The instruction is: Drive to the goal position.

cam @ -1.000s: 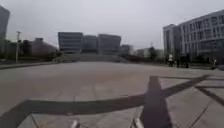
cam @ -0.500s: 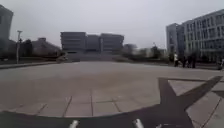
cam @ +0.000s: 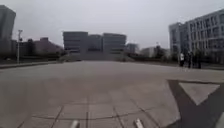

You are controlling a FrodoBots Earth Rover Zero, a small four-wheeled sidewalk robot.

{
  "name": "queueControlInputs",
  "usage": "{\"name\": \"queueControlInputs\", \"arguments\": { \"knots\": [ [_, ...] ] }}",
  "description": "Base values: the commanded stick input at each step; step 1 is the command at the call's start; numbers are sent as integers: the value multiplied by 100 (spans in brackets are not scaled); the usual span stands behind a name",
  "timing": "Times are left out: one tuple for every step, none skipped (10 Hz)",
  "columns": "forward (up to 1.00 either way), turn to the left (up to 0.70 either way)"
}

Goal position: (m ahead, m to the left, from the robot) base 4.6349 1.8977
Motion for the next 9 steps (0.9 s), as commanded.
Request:
{"name": "queueControlInputs", "arguments": {
  "knots": [
    [100,2],
    [100,2],
    [100,2],
    [100,2],
    [100,2],
    [100,2],
    [100,2],
    [100,2],
    [100,2]
  ]
}}
